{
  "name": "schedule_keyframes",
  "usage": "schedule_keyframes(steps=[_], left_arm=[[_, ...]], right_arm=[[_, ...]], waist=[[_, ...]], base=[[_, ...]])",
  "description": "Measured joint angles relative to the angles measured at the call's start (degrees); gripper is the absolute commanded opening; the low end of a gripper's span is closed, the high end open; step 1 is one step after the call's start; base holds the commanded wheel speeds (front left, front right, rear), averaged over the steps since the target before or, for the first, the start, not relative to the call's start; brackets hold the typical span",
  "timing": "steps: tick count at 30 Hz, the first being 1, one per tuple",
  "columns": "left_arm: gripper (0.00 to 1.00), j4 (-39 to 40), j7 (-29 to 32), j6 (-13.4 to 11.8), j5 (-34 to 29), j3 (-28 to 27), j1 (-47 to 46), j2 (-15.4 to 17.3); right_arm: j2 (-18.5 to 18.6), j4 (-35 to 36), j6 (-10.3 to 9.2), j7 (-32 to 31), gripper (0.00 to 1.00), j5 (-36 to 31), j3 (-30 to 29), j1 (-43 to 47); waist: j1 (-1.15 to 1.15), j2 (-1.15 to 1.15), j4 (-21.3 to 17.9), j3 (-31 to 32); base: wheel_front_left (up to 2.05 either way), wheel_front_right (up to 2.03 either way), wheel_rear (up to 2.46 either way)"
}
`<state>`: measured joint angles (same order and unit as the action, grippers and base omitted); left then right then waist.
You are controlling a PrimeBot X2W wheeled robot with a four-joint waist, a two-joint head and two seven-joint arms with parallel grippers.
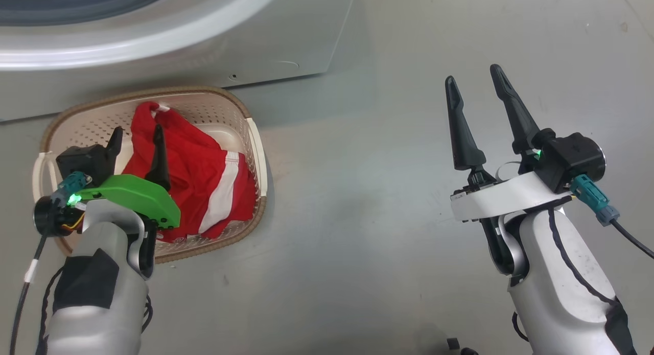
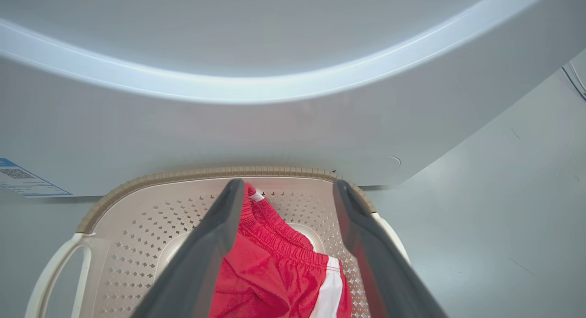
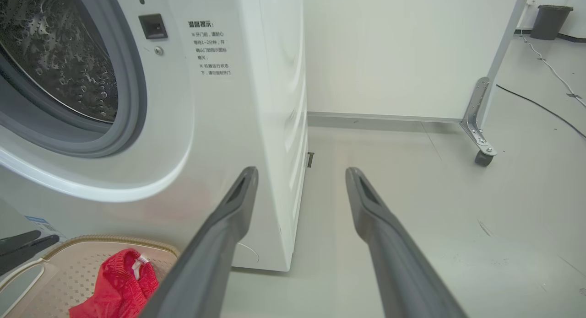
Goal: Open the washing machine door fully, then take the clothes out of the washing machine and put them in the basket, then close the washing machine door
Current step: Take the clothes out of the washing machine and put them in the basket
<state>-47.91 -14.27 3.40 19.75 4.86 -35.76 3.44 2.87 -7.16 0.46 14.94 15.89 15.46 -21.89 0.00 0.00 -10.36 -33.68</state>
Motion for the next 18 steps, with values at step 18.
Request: schedule_keyframes(steps=[18], left_arm=[[1.0,17.16,-0.18,-0.74,-5.22,2.54,9.15,-0.91]], right_arm=[[0.75,-5.3,0.01,-0.01,1.0,-1.86,-5.08,8.1]], waist=[[0.0,0.0,5.16,14.54]], base=[[0.0,0.0,0.0]])
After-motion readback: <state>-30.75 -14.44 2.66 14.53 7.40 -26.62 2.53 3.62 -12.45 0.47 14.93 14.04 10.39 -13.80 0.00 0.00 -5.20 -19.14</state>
